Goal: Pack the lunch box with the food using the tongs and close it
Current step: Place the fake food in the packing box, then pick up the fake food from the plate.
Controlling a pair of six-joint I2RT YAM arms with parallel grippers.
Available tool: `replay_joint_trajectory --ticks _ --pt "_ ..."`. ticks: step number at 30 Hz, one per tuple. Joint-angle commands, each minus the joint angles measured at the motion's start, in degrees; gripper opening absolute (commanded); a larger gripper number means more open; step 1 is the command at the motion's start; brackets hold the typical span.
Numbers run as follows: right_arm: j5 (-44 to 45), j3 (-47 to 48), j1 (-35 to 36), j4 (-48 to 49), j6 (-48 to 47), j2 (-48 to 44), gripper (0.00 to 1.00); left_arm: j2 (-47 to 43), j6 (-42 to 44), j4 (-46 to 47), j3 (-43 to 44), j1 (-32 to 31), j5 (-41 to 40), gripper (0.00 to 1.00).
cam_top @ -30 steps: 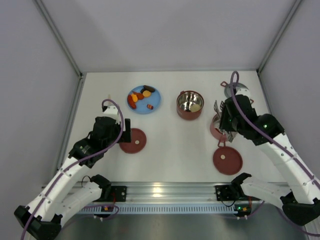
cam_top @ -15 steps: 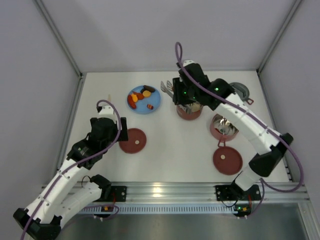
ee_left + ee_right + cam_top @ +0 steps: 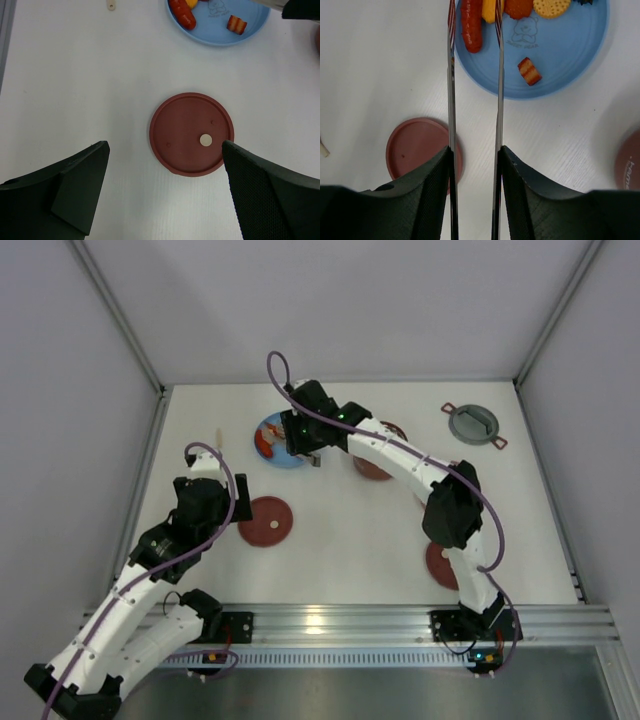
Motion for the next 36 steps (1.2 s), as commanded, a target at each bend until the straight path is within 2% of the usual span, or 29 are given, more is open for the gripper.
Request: replay_joint_trajectory --ticks 1,36 --pt "-2.54 3.80 0.79 7.98 -0.16 1.83 0.43 -0.02 -0.20 0.22 0.85 -0.20 -0.68 0.99" --pt "-2.45 3.71 1.31 9.39 3.44 9.48 0.42 0.68 0.24 0.57 0.68 -0.28 0.90 0.99"
